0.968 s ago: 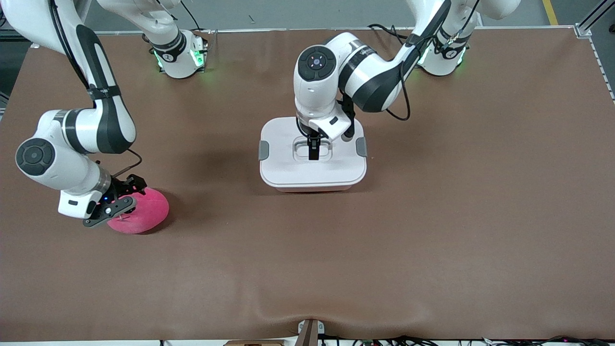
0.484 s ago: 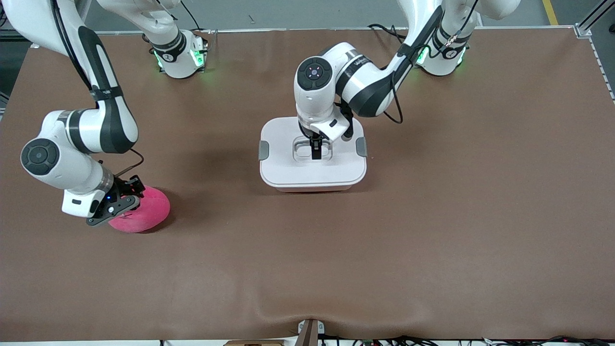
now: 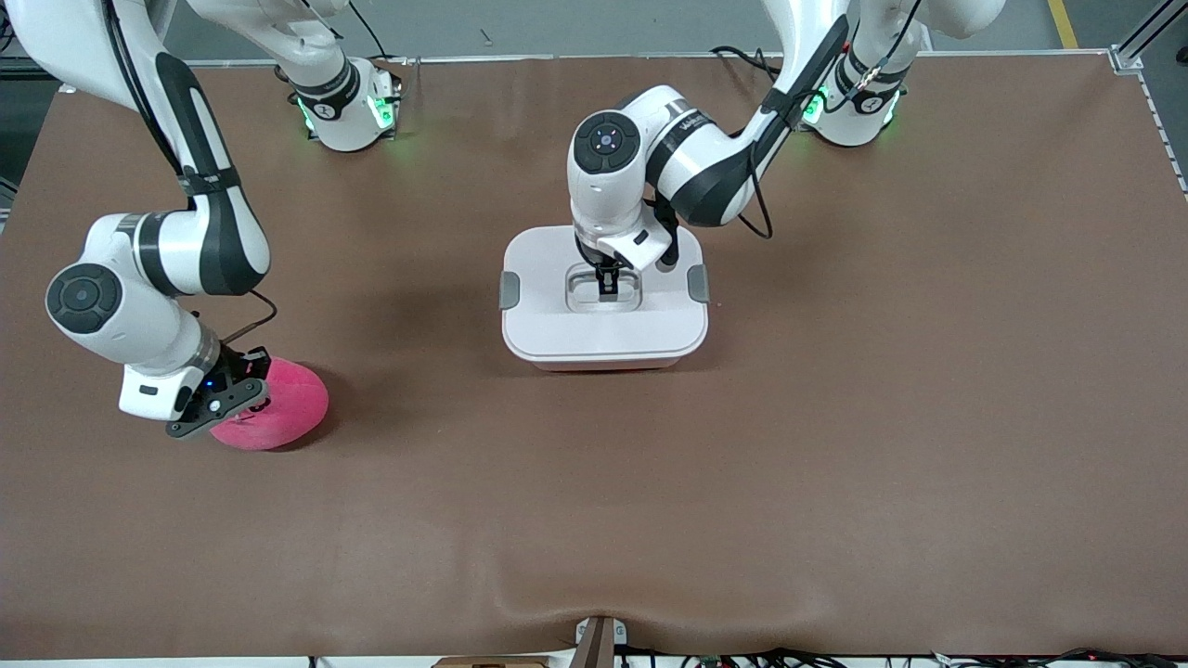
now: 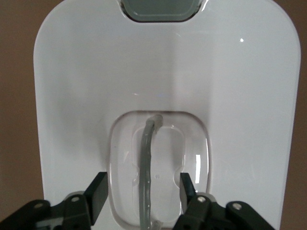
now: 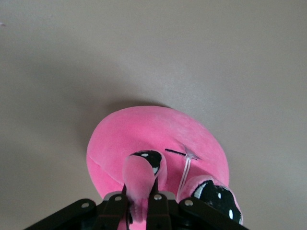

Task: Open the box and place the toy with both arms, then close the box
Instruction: 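Grasp the lid handle with the left gripper while the right gripper grasps the toy, then lift the lid off with the left gripper while the right gripper lifts the toy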

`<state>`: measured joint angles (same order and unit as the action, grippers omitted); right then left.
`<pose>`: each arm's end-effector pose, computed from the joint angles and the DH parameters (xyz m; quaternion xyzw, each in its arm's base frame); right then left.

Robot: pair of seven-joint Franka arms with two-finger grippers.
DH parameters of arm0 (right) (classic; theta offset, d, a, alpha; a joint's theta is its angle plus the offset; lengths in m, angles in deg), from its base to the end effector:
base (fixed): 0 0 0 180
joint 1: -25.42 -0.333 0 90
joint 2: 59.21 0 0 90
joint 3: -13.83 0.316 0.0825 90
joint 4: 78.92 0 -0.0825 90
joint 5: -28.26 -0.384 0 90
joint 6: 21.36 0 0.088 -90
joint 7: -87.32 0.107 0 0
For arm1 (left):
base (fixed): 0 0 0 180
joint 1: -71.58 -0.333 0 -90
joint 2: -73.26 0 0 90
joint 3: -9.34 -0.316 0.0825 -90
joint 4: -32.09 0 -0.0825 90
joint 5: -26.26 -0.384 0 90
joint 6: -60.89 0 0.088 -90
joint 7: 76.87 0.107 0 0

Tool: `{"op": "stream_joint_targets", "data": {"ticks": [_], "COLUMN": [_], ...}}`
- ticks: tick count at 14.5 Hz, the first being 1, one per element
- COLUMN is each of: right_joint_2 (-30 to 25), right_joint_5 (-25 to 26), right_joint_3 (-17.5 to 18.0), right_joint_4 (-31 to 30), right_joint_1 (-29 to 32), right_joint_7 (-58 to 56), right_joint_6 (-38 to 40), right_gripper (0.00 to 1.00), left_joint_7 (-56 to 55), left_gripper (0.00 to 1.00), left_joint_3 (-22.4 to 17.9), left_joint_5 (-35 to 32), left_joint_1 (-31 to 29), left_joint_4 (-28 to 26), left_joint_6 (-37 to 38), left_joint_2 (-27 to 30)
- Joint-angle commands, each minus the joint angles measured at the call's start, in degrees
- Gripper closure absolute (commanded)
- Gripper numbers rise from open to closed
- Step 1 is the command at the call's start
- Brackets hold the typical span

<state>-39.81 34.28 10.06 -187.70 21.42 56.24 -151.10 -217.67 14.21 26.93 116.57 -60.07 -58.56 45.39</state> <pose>0.6266 0.0020 0.3272 0.9515 0.3030 -0.0006 0.0535 0.4442 -0.5165 0.3462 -0.6955 -0.7180 0.0244 0.0065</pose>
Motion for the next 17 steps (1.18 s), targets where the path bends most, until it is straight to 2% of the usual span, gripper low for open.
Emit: {"op": "stream_joint_targets", "data": {"ticks": [1, 3, 4, 5, 7, 8, 11, 17], "right_joint_2": [-1.4, -2.0, -2.1, -2.3, -3.0, -3.0, -3.0, -4.3], "right_joint_5": [1.0, 1.0, 1.0, 1.0, 1.0, 1.1, 1.0, 0.2], "right_joint_3": [0.0, -0.2, -0.2, -0.2, -0.1, 0.0, 0.3, 0.4], "right_joint_4": [-0.2, 1.3, 2.2, 2.9, 5.2, 7.5, 11.9, 14.4], "right_joint_1": [0.7, 0.7, 0.7, 0.7, 0.2, 0.1, 0.0, 0.0], "right_joint_7": [-5.5, -9.8, -11.6, -13.3, -17.5, -19.8, -29.2, -51.3], "right_joint_6": [-0.2, -0.2, -0.2, 0.1, 3.9, 6.7, 13.4, 15.9], "right_gripper": [1.00, 1.00, 1.00, 1.00, 1.00, 1.00, 1.00, 1.00], "left_joint_7": [-1.1, -1.1, -1.0, -1.0, -1.0, -1.0, -1.0, -0.9], "left_gripper": [0.51, 0.69, 0.69, 0.75, 0.94, 1.00, 1.00, 1.00], "left_joint_3": [-0.4, -0.3, -0.3, -0.3, -0.3, -0.3, -0.3, -0.3], "left_joint_5": [-1.1, -1.2, -1.1, -1.1, -1.1, -1.1, -1.1, -1.1], "left_joint_1": [0.7, 0.6, 0.6, 0.6, 0.6, 0.6, 0.5, 0.5], "left_joint_4": [-1.9, -1.8, -1.8, -1.8, -1.9, -1.9, -2.0, -2.1], "left_joint_6": [-2.3, -2.3, -2.3, -2.3, -2.0, -1.8, -1.5, -0.8], "left_joint_2": [1.4, 1.5, 1.5, 1.5, 1.7, 1.8, 2.5, 3.6]}}
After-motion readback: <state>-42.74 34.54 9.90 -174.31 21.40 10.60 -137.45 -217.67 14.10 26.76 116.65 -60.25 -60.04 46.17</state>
